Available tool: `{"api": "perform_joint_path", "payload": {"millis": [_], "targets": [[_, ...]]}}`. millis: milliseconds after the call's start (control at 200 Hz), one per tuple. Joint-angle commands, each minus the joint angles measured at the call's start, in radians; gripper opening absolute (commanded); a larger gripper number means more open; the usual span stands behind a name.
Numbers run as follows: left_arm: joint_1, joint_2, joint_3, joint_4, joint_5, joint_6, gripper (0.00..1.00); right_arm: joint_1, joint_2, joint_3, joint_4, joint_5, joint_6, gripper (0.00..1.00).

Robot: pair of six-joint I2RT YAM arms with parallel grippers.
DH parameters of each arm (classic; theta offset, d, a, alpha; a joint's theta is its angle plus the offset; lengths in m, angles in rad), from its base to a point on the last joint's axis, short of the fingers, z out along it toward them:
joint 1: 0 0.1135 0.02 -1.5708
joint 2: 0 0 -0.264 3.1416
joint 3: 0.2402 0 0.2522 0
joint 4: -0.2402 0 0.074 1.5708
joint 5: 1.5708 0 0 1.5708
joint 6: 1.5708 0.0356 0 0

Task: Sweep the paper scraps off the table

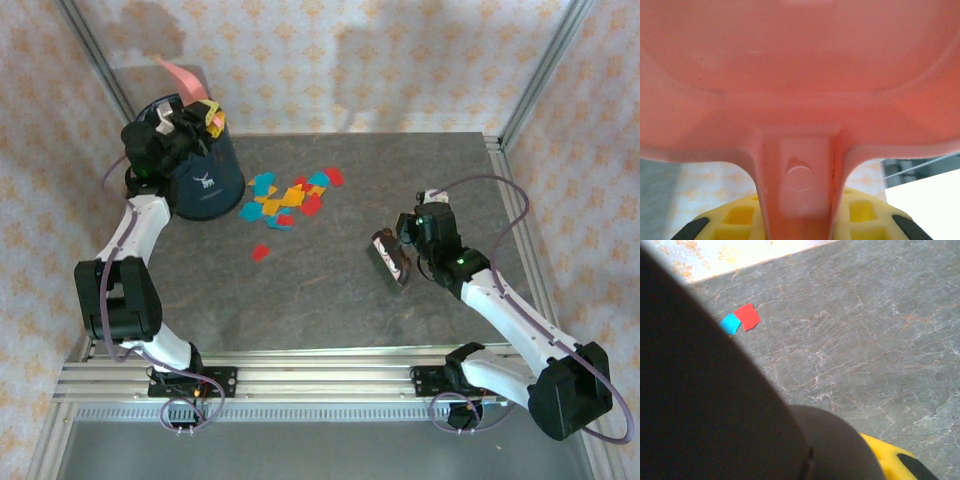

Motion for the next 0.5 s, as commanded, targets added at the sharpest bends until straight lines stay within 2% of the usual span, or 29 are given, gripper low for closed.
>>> {"api": "perform_joint_path", "payload": {"millis": [0,95,245,385,495], "targets": [[0.008,-0.062,0.060,-0.297,0.057,0.317,0.00,0.003,0.009,0.003,0.017,-0.030,0.026,0.00],[0.008,-0.095,0.108,-0.559,0.046,0.548,0.00,0.003,0.013,0.001,0.034,-0.045,0.040,0.00],[-0.002,-0.133,0.206,-0.988,-0.043,0.914,0.00,0.003,0.022,-0.003,0.080,-0.079,0.073,0.00],[-0.032,-0.164,0.248,-1.249,-0.170,1.170,0.00,0.002,0.044,0.000,0.143,-0.126,0.116,0.00],[-0.082,-0.196,0.258,-1.400,-0.289,1.316,0.00,0.002,0.090,0.022,0.199,-0.178,0.165,0.00]]}}
